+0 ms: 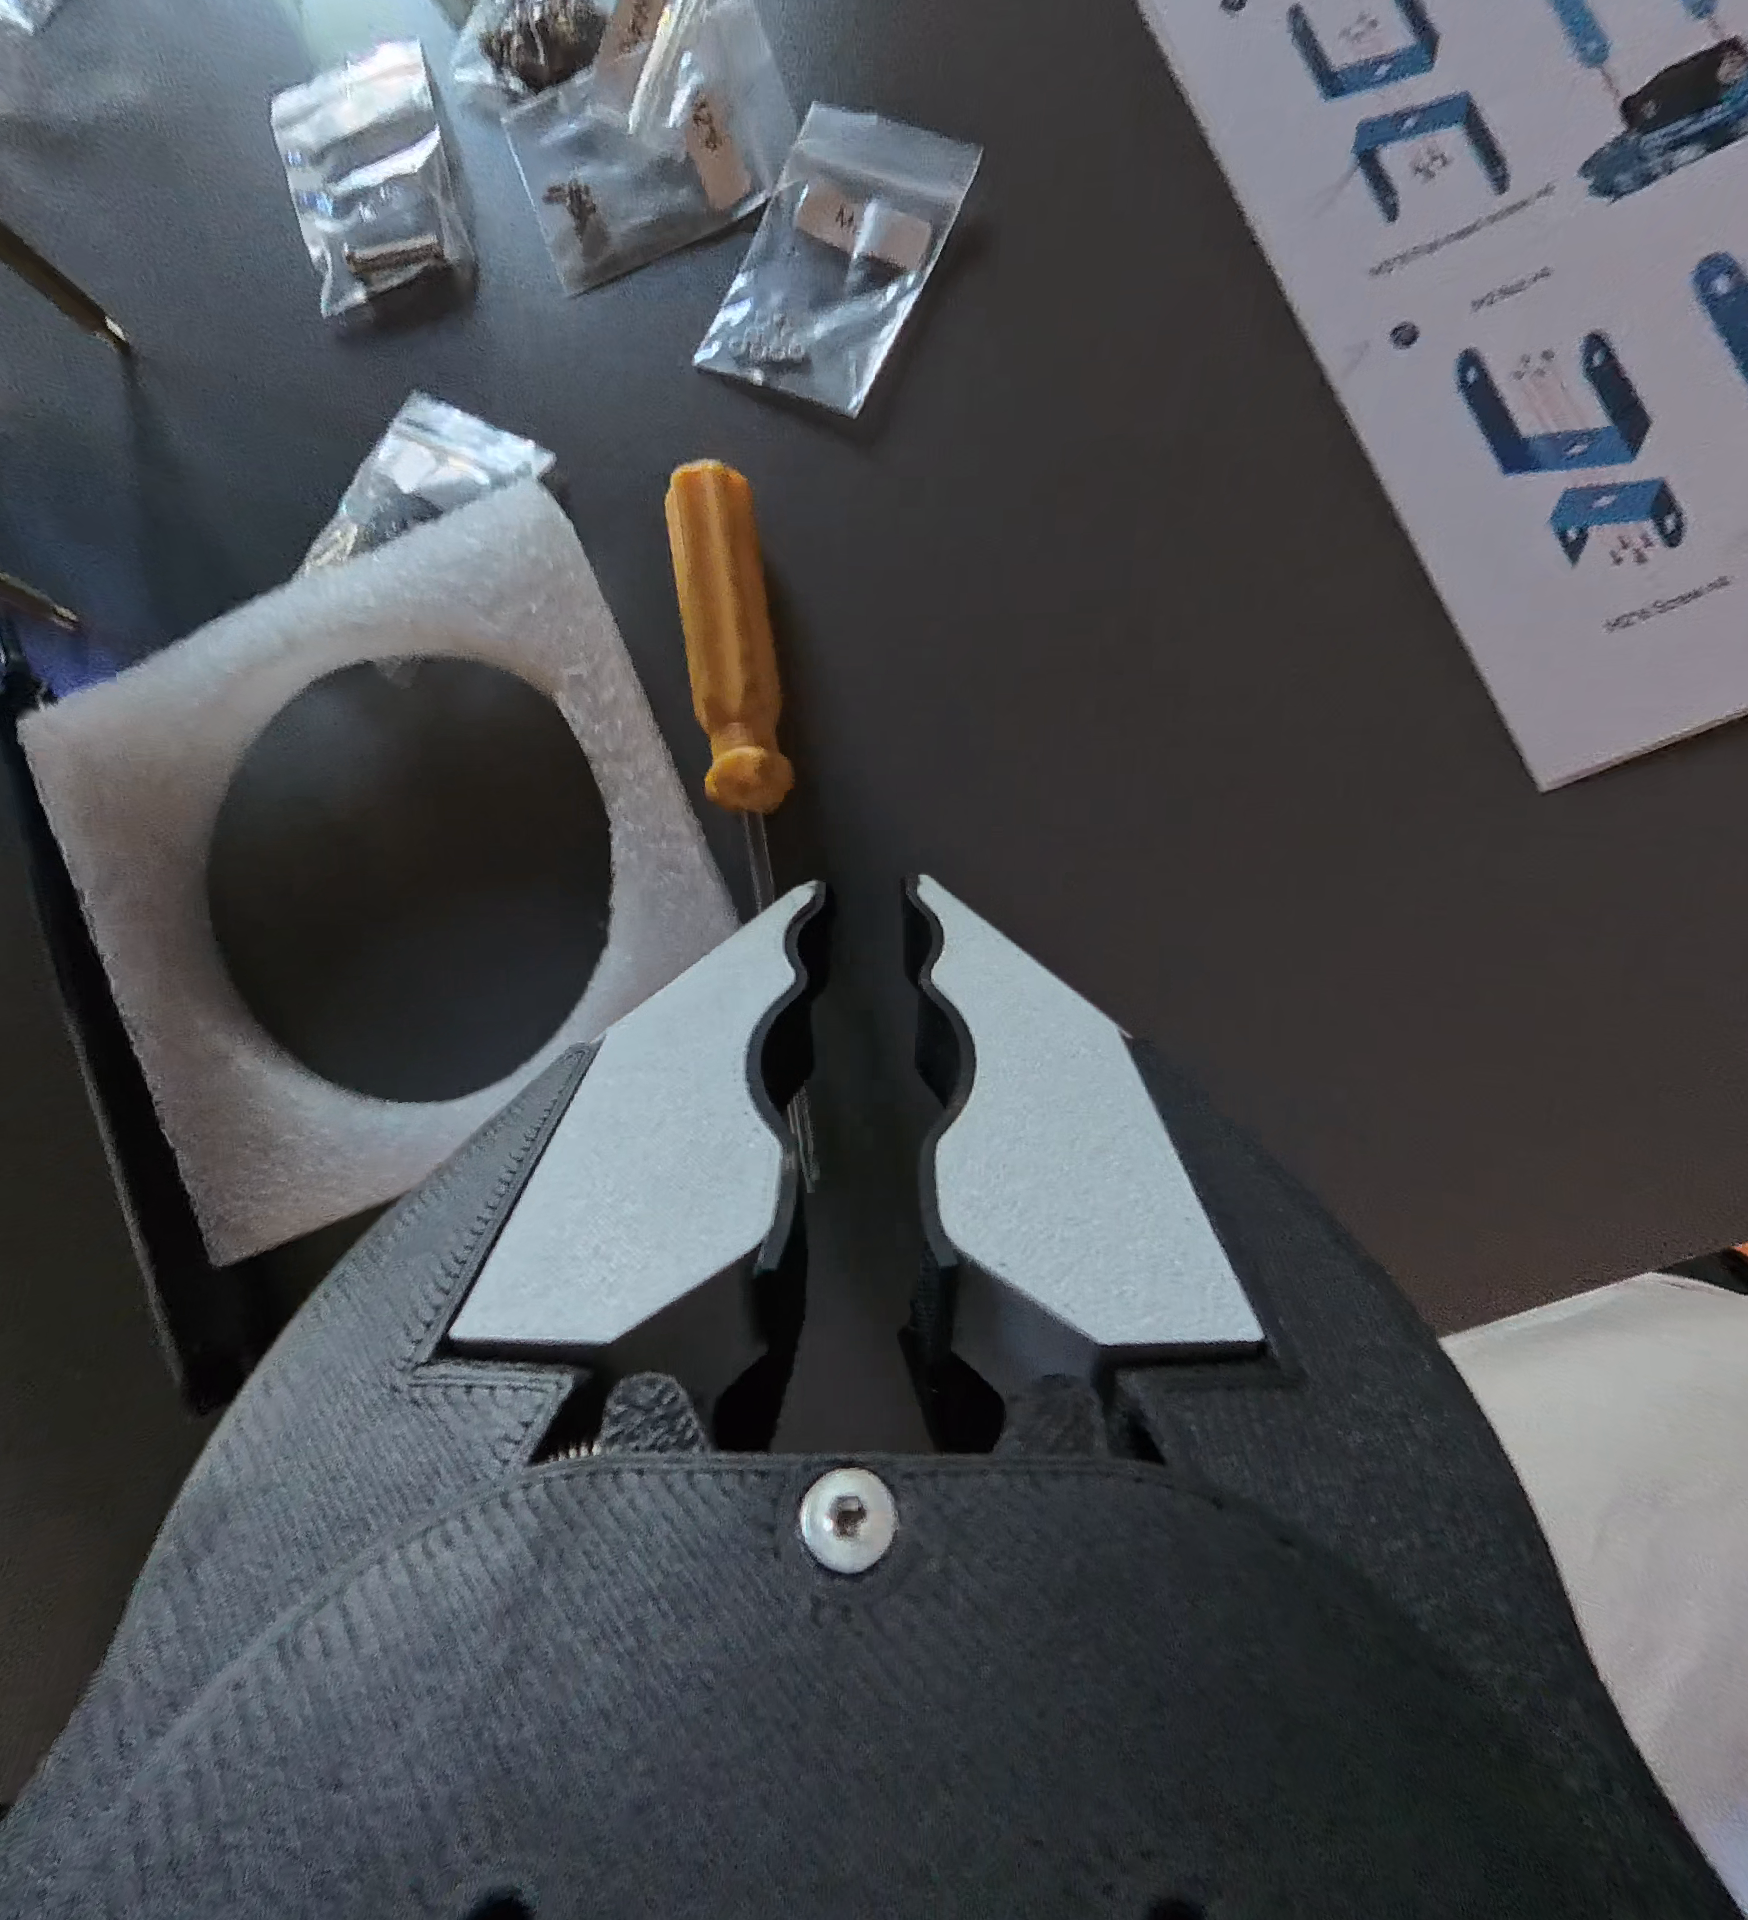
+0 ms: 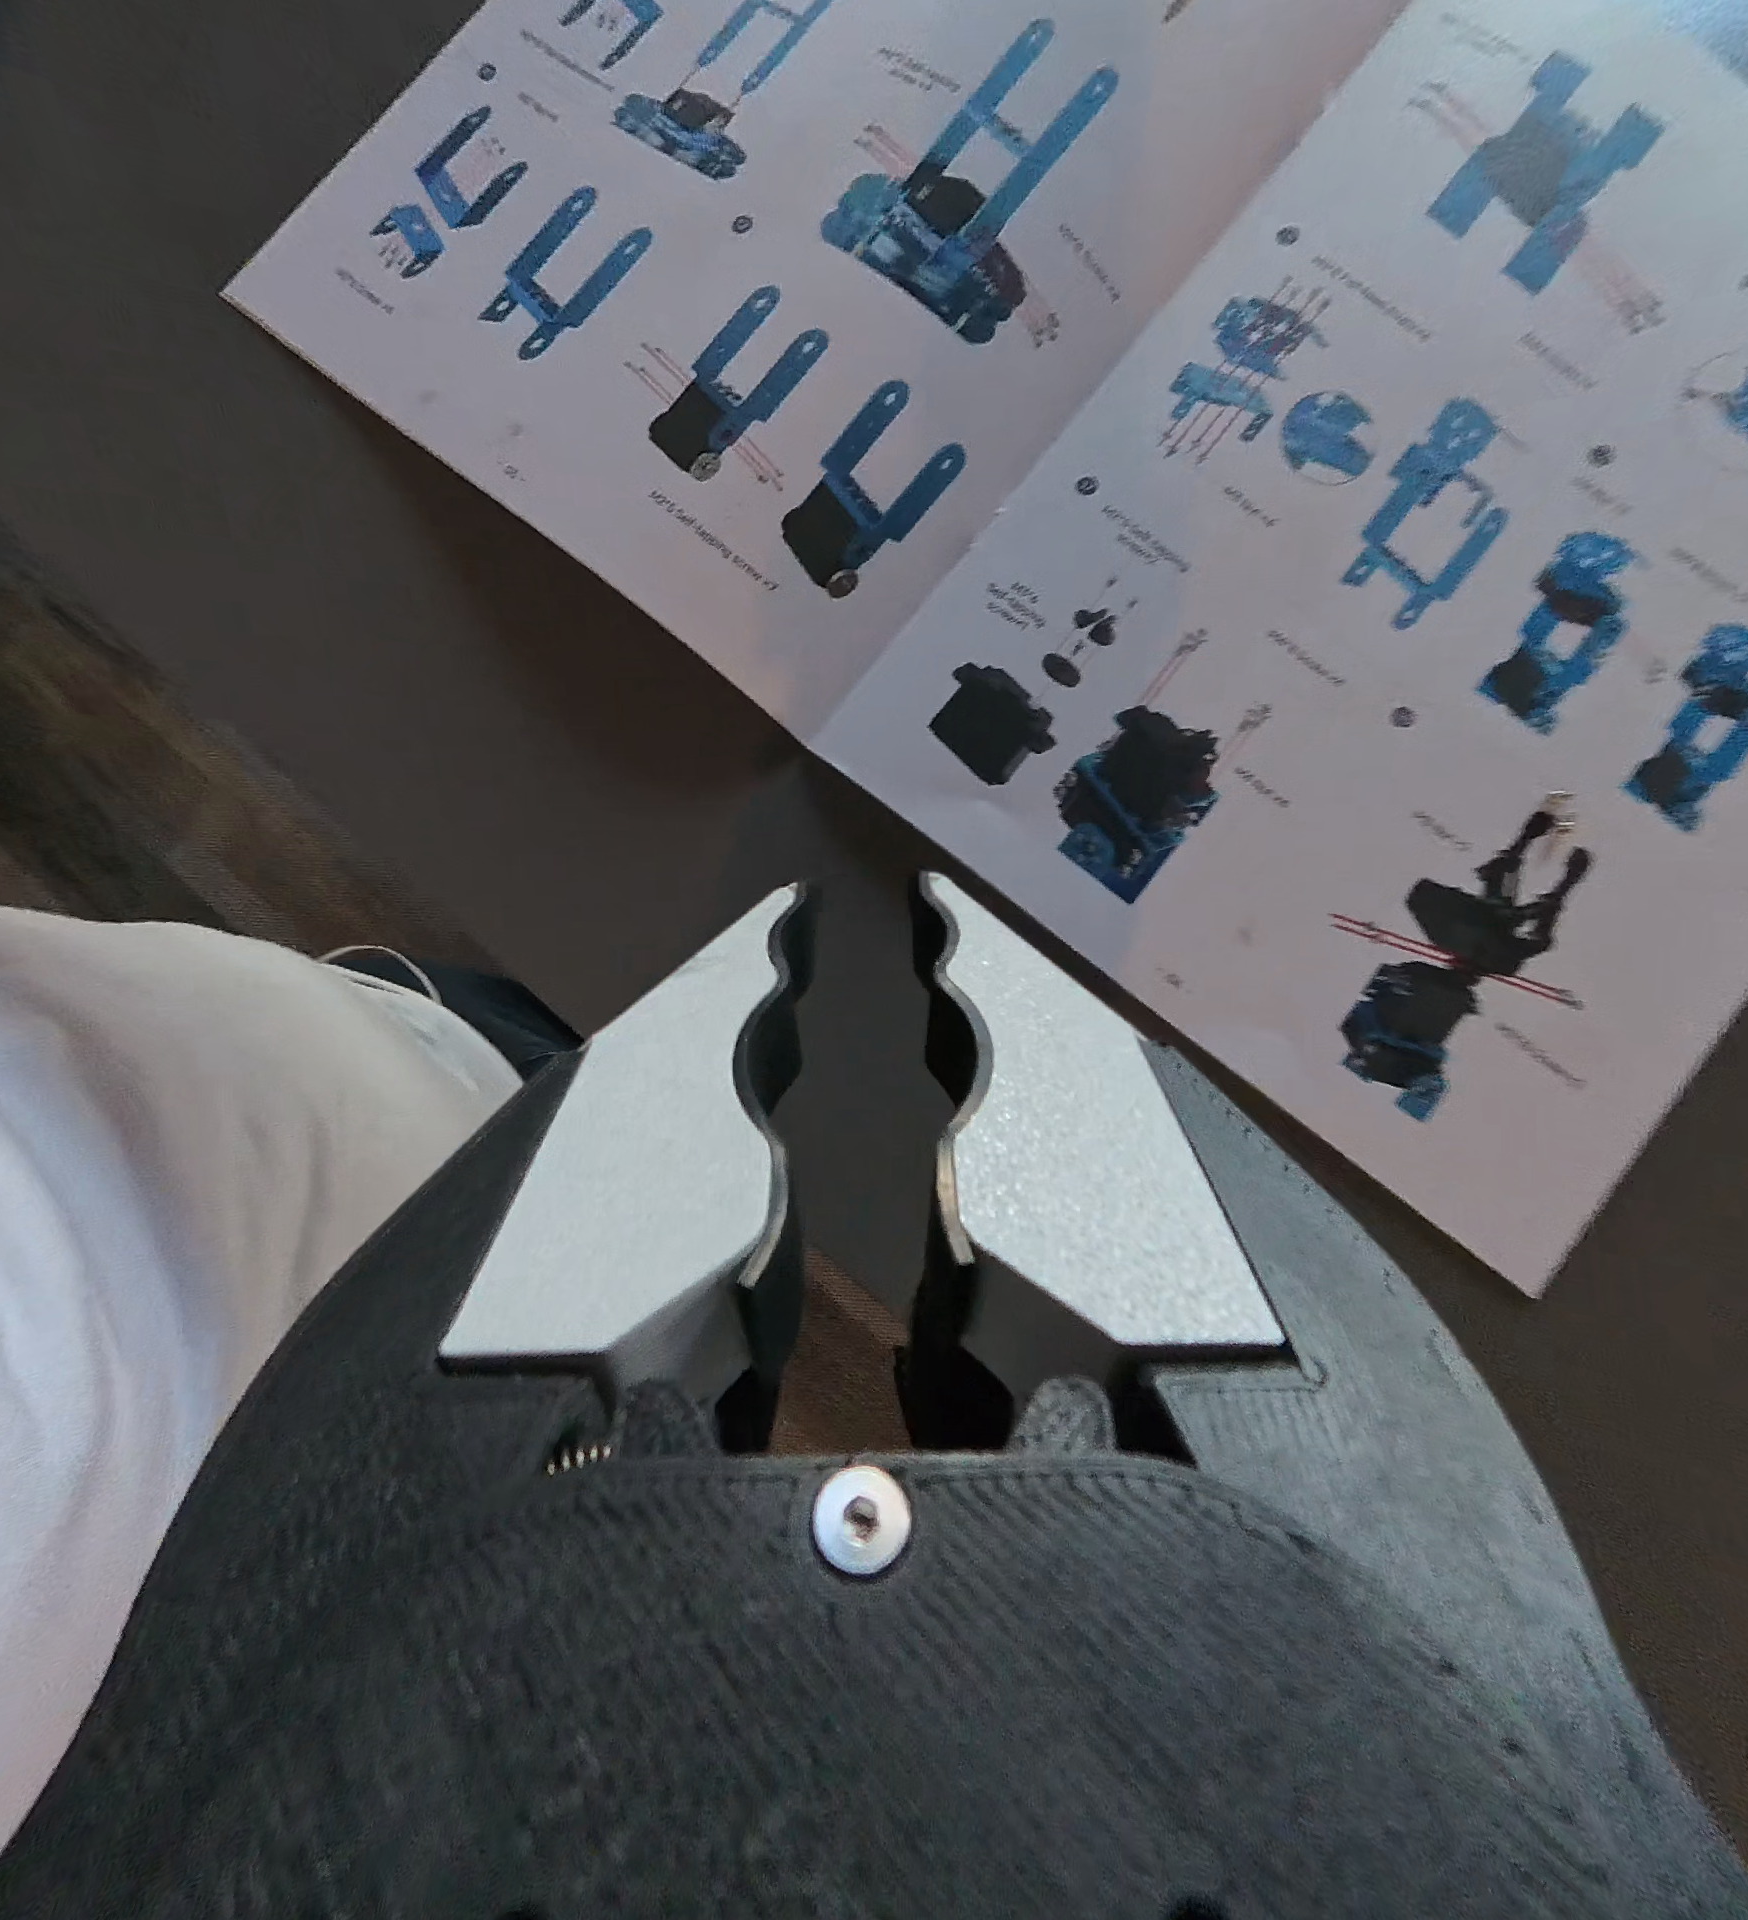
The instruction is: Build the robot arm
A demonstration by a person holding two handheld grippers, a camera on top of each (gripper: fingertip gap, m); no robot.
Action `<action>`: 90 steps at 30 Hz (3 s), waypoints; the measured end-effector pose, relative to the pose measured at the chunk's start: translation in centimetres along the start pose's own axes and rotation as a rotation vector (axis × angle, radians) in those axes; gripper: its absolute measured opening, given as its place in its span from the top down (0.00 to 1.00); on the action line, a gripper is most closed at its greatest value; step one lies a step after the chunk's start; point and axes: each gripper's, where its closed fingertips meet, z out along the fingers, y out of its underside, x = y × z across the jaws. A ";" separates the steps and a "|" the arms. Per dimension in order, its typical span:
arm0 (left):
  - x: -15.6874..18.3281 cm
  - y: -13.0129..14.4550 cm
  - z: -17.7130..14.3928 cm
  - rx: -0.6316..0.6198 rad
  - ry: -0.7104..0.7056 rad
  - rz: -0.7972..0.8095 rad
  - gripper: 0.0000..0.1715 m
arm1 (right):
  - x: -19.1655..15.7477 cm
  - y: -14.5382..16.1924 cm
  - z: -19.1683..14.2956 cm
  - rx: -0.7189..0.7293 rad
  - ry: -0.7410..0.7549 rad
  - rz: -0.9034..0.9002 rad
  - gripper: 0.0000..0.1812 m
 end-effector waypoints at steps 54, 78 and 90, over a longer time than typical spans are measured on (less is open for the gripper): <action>40.9 -16.5 -8.2 0.064 1.349 0.421 0.99 | 5.2 -2.5 -11.6 0.581 -0.921 -0.413 1.00; 45.2 -21.6 -5.8 -0.106 1.340 0.565 0.99 | 11.7 -3.3 -14.9 0.599 -0.919 -0.389 0.91; 38.7 -23.7 -0.2 0.371 1.052 0.175 0.83 | 20.6 -2.9 -15.7 0.877 -0.792 -0.076 0.92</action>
